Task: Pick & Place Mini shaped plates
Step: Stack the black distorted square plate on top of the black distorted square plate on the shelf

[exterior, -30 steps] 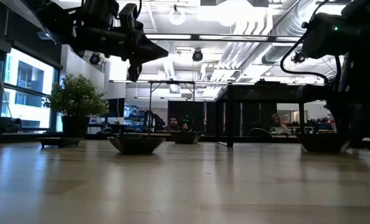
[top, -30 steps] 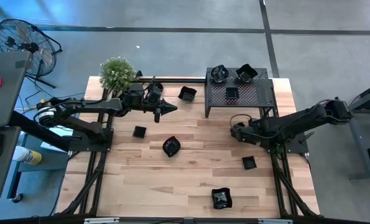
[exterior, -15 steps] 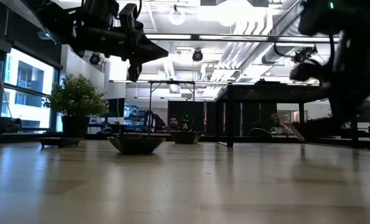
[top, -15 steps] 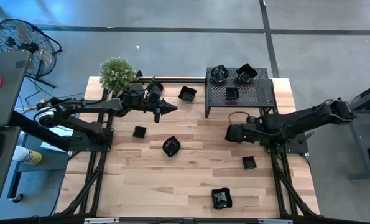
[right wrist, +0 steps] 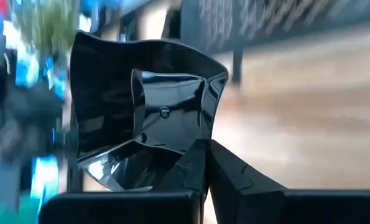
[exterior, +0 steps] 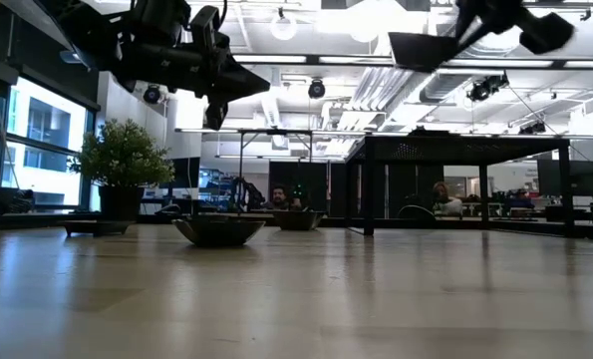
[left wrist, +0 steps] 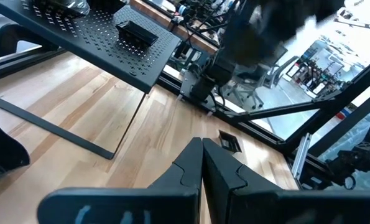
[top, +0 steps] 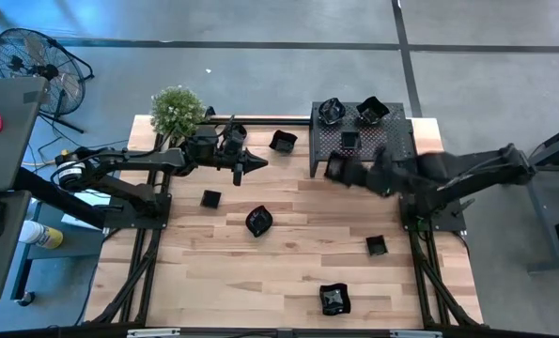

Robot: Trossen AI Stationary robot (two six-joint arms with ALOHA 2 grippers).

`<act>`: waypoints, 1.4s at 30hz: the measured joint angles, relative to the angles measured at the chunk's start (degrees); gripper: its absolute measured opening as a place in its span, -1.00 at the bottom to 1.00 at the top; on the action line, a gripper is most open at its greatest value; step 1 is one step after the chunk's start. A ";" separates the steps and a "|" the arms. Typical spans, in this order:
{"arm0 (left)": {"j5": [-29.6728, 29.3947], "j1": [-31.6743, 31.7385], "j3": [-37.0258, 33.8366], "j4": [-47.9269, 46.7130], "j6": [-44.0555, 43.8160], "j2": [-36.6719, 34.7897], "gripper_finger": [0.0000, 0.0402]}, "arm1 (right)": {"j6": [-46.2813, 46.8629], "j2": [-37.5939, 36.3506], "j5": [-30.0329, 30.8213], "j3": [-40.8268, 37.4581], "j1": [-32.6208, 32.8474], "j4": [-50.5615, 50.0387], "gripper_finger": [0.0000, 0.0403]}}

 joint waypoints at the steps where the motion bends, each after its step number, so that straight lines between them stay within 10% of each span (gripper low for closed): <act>1: 0.00 0.00 0.00 0.01 0.11 0.00 -1.00 | -0.39 0.00 0.77 1.64 -2.53 -1.96 -0.98; 19: -0.35 0.00 0.02 0.44 2.70 0.00 -1.00 | -31.37 4.15 -20.47 6.28 -62.68 -1.52 -0.98; 42: -0.40 0.00 0.02 0.35 3.06 0.00 -1.00 | -30.02 13.00 -25.49 6.28 -66.88 2.88 -0.72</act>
